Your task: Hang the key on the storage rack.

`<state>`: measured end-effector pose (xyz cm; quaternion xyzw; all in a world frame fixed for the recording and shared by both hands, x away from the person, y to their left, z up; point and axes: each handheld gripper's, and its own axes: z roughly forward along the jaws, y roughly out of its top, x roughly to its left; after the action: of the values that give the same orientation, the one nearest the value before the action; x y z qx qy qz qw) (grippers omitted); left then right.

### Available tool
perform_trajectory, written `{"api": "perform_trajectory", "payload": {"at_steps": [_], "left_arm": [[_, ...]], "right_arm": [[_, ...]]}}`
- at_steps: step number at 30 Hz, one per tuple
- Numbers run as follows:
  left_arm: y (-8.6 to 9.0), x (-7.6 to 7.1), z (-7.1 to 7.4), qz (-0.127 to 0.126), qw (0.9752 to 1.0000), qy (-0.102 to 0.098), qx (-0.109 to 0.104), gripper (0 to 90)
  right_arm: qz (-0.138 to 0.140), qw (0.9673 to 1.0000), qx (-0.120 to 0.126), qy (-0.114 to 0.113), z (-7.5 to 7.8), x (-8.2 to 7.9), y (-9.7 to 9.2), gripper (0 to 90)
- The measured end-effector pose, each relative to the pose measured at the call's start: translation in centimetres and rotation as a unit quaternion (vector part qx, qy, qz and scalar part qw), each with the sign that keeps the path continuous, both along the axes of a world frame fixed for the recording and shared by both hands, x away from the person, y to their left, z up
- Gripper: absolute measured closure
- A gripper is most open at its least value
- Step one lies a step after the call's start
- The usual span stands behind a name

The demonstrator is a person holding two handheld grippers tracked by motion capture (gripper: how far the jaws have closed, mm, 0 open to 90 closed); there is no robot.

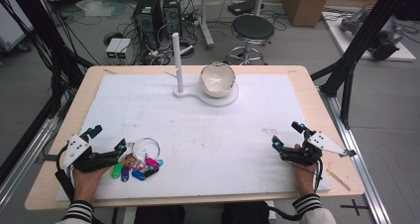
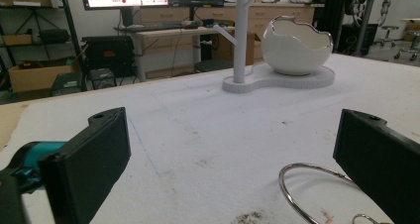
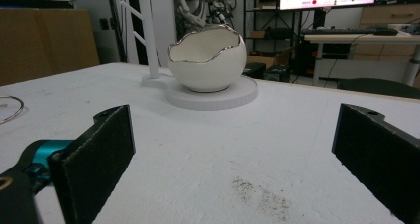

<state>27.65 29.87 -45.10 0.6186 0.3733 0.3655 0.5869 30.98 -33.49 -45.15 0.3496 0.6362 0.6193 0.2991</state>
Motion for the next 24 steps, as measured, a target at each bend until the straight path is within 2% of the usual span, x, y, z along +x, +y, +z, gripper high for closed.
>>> {"api": "perform_trajectory", "payload": {"at_steps": [14, 17, 24], "left_arm": [[0.01, -0.06, 0.01, 0.002, 1.0, -0.002, 0.004, 1.7], [0.01, -0.05, 0.0, 0.003, 1.0, -0.002, -0.002, 1.7], [0.12, 0.13, 0.18, -0.005, 0.9999, 0.012, 0.002, 1.7]], "right_arm": [[-0.001, 1.0, -0.003, 0.0, 0.0, -0.02, 0.02, 2.4], [0.0, 1.0, -0.001, 0.005, 0.01, -0.11, 0.08, 2.4], [0.0, 1.0, -0.001, -0.001, -0.01, -0.12, 0.11, 2.4]]}}
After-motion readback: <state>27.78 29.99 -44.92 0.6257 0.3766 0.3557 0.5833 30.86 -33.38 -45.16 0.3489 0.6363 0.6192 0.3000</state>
